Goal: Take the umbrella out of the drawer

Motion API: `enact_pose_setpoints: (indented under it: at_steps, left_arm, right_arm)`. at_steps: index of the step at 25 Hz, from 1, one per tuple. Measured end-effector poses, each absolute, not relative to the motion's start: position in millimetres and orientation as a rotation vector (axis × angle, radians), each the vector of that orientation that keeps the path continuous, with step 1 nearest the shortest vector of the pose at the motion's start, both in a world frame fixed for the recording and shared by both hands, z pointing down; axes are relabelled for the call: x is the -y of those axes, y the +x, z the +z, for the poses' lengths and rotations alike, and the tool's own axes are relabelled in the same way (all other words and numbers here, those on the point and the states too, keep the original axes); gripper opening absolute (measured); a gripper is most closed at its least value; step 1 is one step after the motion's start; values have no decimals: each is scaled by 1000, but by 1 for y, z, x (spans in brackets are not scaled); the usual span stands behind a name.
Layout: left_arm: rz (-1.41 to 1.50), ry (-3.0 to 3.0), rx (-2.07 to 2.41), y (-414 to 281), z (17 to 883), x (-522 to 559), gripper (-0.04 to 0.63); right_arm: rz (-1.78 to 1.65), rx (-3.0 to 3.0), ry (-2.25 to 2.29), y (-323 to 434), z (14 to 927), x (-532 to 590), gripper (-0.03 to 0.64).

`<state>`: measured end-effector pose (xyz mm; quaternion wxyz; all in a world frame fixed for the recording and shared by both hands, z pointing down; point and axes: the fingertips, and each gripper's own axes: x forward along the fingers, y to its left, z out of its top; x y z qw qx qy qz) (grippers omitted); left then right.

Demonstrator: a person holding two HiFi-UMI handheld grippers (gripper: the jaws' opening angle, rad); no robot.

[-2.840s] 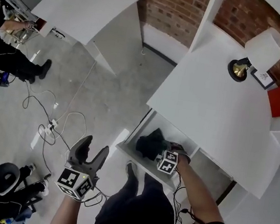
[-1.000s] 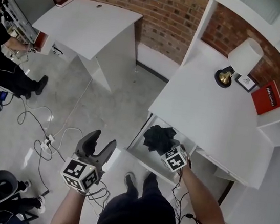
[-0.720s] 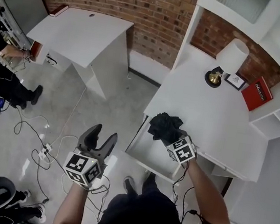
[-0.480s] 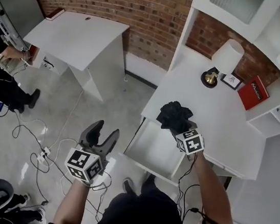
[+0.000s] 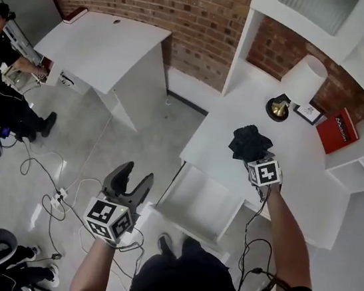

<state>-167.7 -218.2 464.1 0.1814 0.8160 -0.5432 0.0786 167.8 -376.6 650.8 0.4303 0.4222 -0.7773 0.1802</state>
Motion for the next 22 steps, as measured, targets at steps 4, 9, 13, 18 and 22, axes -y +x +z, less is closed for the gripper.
enact_pose_setpoints:
  at_steps: [4,9,13,18,22]
  left_arm:
    - [257,2267,1558,-158,472,228,265]
    - [277,2222,1580,-153,483,238,265]
    - [286,2202,1582,-148,491,243,265]
    - [288,2185,1595,-150,493,250,265]
    - [288,2199,1594,-153,490,252,266]
  right_arm:
    - [497,1876,1059,190,671,405,240]
    - [510,1780,1040,208,701,426,242]
    - [517,1751,993,209,723,425,247]
    - [539,1720,913,206,747,409,273]
    - [469,1738,956,210,740,416,302]
